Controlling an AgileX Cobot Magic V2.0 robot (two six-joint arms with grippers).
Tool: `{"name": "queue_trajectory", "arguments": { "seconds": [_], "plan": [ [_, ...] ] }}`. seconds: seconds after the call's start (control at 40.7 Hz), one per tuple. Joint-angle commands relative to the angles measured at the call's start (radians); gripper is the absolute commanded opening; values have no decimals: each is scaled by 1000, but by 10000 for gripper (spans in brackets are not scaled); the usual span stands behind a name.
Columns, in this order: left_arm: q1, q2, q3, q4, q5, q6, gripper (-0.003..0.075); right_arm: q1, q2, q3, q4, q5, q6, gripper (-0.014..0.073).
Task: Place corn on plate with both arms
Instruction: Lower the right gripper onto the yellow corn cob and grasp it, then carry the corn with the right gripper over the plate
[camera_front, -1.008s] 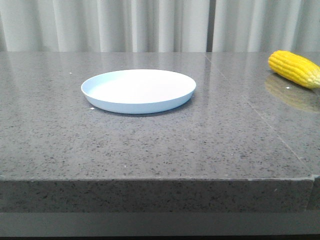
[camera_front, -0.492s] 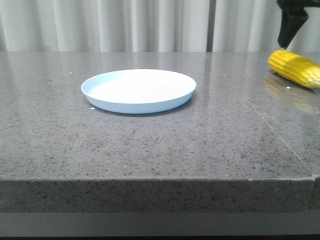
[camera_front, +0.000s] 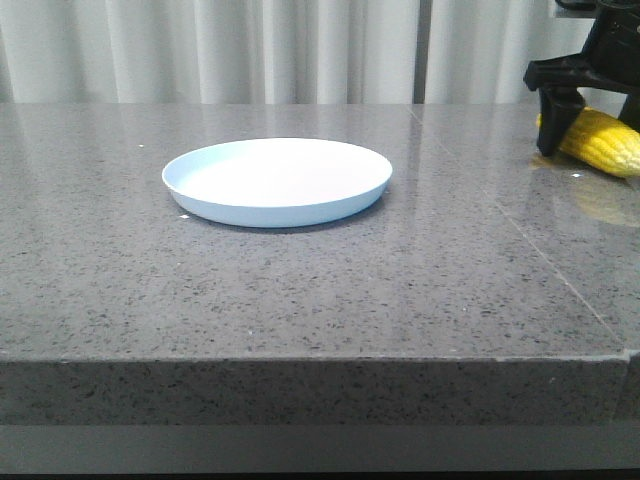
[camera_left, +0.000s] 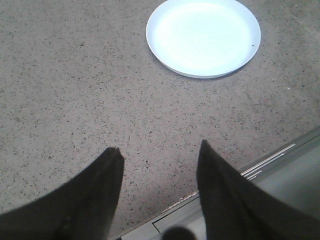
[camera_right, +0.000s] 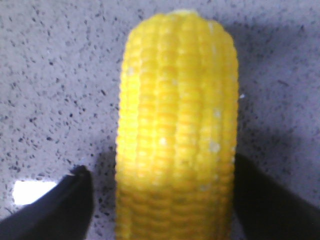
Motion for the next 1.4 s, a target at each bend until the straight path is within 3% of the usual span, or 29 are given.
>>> {"name": "queue_trajectory", "arguments": {
  "seconds": [0.0,0.074,0.418,0.639,0.86,1.131,1.377],
  "plan": [
    [-4,1,-25,5,-60,-11,332,-2,-56,-37,-2,-14,-10,333],
    [-4,1,-25,5,-60,-11,332,-2,-56,-37,-2,-3,-10,255],
    [-4,1,-25,5,-60,-11,332,49,-145,-45,6,49,-9,258],
    [-4,1,-25,5,-60,-11,332,178,-252,-48,6,96,-9,258],
    [-4,1,-25,5,-60,-11,332,348,-268,-144,14,235,-4,258],
    [-4,1,-25,5,-60,-11,332,530,-200,-221,14,225,116,258],
    [-4,1,-25,5,-60,-11,332,562,-106,-223,18,143,262,258]
  ]
}}
